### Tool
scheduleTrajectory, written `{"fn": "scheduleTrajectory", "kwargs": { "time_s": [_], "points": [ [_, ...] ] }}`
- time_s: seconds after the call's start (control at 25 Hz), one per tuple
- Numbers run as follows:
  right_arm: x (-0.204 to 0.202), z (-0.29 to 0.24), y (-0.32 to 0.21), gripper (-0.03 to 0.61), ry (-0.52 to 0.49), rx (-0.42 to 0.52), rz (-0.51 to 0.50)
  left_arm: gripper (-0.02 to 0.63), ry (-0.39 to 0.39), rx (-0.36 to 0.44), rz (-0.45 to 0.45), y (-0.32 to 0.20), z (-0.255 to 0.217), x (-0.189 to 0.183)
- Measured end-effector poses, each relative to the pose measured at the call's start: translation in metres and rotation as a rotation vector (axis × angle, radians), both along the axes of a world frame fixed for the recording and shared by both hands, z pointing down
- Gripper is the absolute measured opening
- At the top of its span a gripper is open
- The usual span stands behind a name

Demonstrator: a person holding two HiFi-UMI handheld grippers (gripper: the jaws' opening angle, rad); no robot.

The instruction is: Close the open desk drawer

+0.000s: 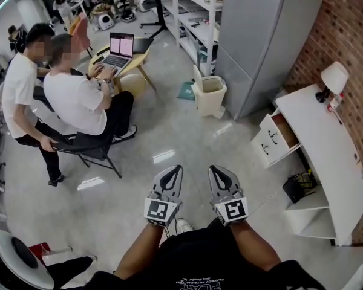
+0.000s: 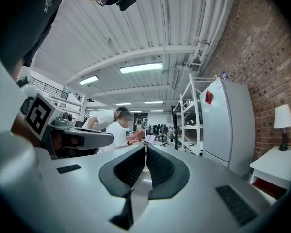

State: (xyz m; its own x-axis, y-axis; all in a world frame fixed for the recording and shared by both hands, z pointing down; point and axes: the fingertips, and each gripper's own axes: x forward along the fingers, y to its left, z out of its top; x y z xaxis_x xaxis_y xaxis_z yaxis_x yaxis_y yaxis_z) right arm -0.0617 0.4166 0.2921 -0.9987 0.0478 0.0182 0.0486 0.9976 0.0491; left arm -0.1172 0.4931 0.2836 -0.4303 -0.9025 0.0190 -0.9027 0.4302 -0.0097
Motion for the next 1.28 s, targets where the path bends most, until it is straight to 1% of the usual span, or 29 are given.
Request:
{"fn": "scheduleTrajectory", "kwargs": {
  "time_s": [0.12,0.24,0.36,0.44,0.56,0.64,0.76,0.92,1.04,1.28],
  "points": [
    [-0.004,0.002,0.0,0.029,0.014,-0.015,-0.01,0.008,0.007,0.006,0.006,-0.003,0.0,-0.005],
    [-0.009,0.005,-0.01,0.029,0.019,-0.019,0.001,0.008,-0.001,-0.026,0.011,-0.013,0.007,-0.009],
    [-0.017,0.004,-0.027,0.029,0.005,-0.013,0.011,0.008,0.002,-0.034,0.009,-0.027,0.011,-0.016],
    [-0.022,0.002,-0.042,0.029,0.001,-0.004,0.015,0.008,-0.002,-0.024,0.003,-0.039,0.007,-0.019],
    [-0.029,0.002,-0.063,0.029,-0.002,-0.019,0.007,0.008,-0.015,0.003,-0.002,-0.059,-0.002,-0.024],
    [-0.032,0.002,-0.077,0.029,-0.006,-0.035,-0.007,0.008,-0.024,0.0,0.001,-0.075,-0.004,-0.028],
    [-0.038,0.004,-0.097,0.029,-0.006,-0.042,-0.009,0.008,-0.019,0.002,0.004,-0.097,-0.007,-0.033],
    [-0.047,0.006,-0.122,0.029,-0.007,-0.04,-0.003,0.008,-0.022,-0.02,0.011,-0.123,-0.005,-0.04],
    [-0.052,0.009,-0.143,0.029,-0.011,-0.046,-0.006,0.008,-0.047,-0.061,0.015,-0.143,0.001,-0.043],
    [-0.058,0.007,-0.186,0.029,-0.027,-0.062,-0.002,0.008,-0.064,-0.072,0.028,-0.186,-0.003,-0.046]
  ]
}}
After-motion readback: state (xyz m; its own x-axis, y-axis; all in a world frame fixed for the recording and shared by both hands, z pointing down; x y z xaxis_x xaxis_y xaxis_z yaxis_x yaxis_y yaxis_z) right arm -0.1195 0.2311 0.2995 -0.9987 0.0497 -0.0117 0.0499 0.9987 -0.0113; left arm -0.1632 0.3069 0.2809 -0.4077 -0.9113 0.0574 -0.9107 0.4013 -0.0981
